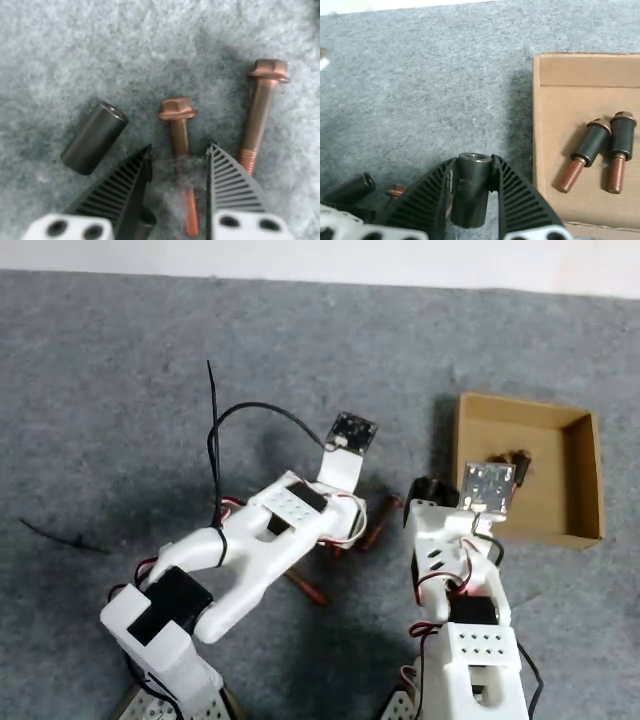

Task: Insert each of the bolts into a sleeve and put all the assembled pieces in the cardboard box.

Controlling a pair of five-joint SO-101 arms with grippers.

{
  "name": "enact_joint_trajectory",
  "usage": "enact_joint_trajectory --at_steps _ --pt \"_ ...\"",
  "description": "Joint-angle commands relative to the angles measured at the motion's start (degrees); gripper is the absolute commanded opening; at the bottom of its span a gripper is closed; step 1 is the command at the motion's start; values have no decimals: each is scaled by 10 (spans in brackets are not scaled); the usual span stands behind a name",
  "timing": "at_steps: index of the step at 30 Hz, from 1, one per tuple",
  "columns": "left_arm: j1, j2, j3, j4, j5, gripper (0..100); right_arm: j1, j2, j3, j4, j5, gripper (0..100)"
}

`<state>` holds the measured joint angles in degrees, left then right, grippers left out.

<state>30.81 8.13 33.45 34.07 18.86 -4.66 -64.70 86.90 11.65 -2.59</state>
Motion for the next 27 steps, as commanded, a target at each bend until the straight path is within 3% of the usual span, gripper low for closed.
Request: enact_joint_trajectory --at_steps 1,13,22,27 --pt "1 -4 -15 14 -2 171 8 -17 -7 -16 7 6" --pt "-11 -109 32 55 -2 175 8 -17 -9 -16 7 6" --pt "-22 2 0 -52 -2 175 8 -17 -8 -16 7 6" --pt "-19 67 -102 40 -34 175 8 -17 -7 -16 7 6"
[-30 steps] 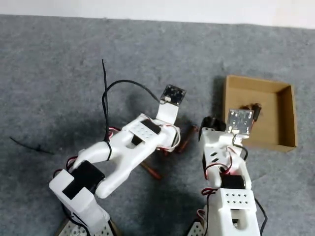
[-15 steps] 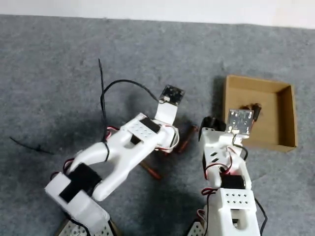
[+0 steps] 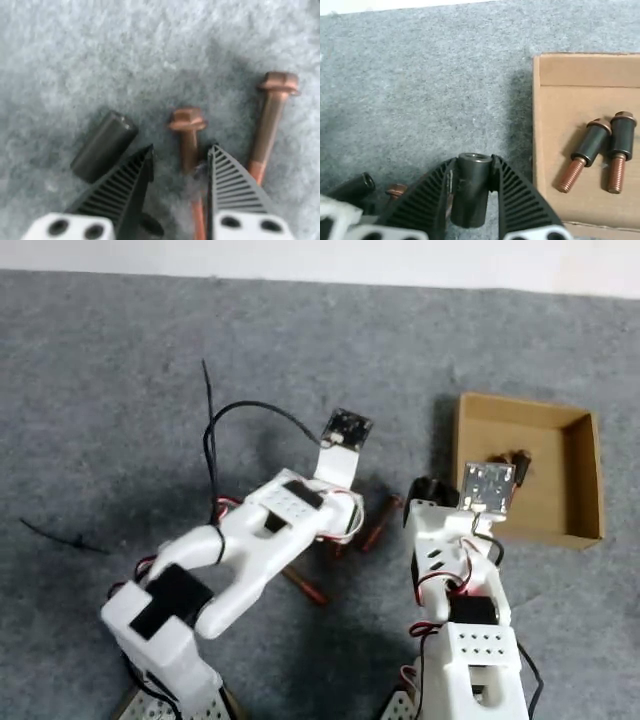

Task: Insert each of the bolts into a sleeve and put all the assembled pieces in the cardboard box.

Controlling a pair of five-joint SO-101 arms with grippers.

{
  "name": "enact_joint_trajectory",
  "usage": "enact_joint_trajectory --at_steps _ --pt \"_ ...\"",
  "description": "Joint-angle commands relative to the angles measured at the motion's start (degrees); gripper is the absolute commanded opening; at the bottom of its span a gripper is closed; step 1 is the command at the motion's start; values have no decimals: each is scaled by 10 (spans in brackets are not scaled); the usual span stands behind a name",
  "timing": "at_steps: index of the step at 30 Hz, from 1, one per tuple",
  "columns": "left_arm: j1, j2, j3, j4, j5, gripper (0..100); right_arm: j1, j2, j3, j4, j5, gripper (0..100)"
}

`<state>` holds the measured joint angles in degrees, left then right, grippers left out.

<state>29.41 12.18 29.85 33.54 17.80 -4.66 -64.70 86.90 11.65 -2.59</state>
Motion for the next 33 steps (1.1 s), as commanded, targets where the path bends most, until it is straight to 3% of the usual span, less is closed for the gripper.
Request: enact_joint_trajectory --at_steps 1,24,33 --pt "-5 35 -80 61 -30 175 8 -17 -7 -16 7 6" --pt "-8 65 -122 73 -36 175 8 -16 -7 -16 7 6" --pt "-10 69 -116 24 -36 174 8 -15 -7 -16 7 6"
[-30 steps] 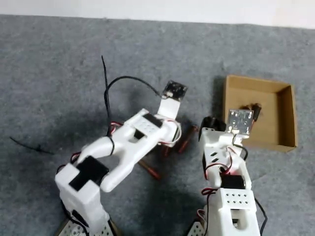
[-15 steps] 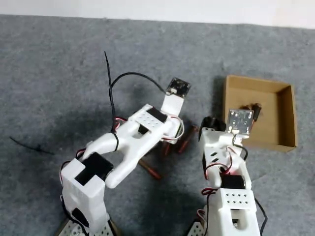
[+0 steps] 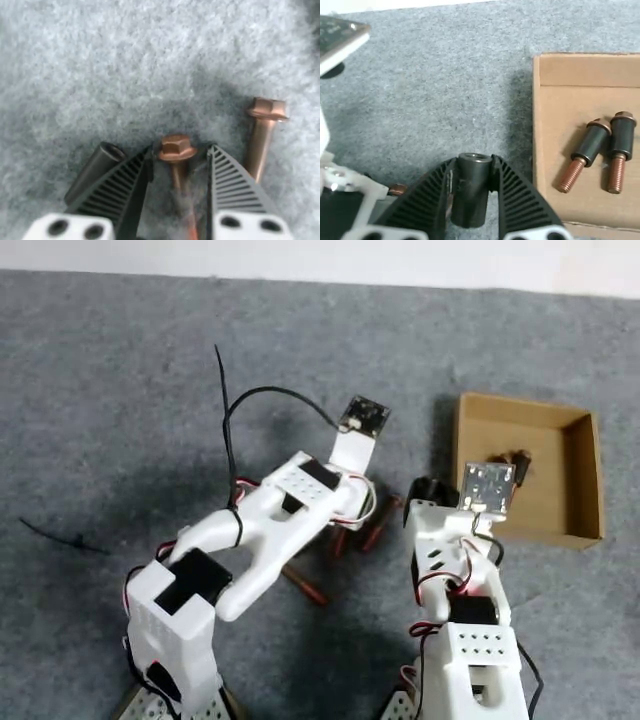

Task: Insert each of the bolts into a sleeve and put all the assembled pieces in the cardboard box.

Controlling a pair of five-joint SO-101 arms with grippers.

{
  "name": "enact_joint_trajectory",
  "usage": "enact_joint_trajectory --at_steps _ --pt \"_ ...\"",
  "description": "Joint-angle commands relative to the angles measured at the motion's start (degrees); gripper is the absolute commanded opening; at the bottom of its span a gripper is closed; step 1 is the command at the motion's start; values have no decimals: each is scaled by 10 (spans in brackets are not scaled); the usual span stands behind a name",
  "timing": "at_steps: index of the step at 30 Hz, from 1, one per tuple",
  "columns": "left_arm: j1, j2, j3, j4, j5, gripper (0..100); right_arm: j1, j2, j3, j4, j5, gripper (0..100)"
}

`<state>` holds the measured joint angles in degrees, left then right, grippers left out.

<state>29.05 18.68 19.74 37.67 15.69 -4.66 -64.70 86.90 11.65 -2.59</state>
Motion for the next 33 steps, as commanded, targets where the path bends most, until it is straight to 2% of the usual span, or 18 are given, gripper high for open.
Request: enact_joint_trajectory --at_steps 1,9,13,18,23,27,33 --pt "-7 4 -15 -18 -15 172 8 -15 -7 -16 7 6" --pt "-8 5 -15 -18 -11 155 8 -15 -7 -16 7 6" --pt "-8 5 -15 -18 -16 2 8 -15 -7 -16 7 6" --pt "-5 -10 9 -18 -16 4 7 -15 -6 -16 42 6" --pt "-8 -135 105 -32 -16 4 6 -17 -6 -16 42 5" --pt "-22 -278 255 -156 -23 4 6 -17 -6 -16 42 5" --pt "-32 -477 493 -379 -103 4 4 -17 -6 -16 42 5"
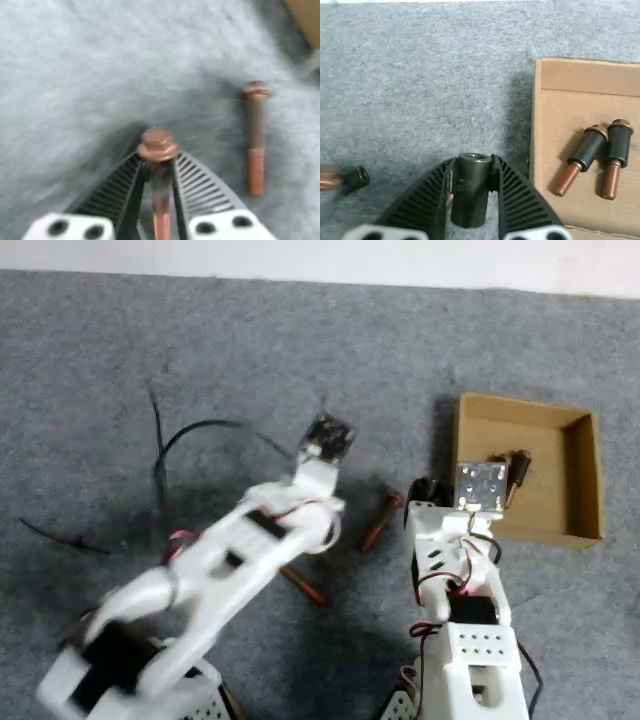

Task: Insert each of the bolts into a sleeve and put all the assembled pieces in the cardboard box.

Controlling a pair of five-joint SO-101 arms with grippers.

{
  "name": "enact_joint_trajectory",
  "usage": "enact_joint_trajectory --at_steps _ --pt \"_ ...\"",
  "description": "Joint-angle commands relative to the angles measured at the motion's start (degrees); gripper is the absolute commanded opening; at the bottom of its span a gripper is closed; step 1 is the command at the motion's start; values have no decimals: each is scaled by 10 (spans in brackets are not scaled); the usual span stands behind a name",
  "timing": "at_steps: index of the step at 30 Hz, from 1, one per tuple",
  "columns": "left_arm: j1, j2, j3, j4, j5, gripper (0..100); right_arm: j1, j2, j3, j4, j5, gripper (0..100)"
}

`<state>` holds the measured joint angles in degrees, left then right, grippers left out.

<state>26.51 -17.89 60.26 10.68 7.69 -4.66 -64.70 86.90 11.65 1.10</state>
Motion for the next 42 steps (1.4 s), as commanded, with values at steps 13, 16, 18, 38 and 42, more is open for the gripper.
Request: enact_joint_trajectory --at_steps 13,16,18,38,42 --pt "-11 -355 238 -177 -21 4 -30 -17 -6 -16 9 5" --pt "-29 -385 246 -177 -20 4 -38 -17 -6 -16 9 5" --pt "-41 -405 250 -178 -20 4 -51 -17 -6 -16 8 5" --pt "-65 -735 374 -162 19 4 -113 -18 16 -90 10 5" --pt "-65 -791 373 -101 20 4 -132 -19 15 -115 10 5"
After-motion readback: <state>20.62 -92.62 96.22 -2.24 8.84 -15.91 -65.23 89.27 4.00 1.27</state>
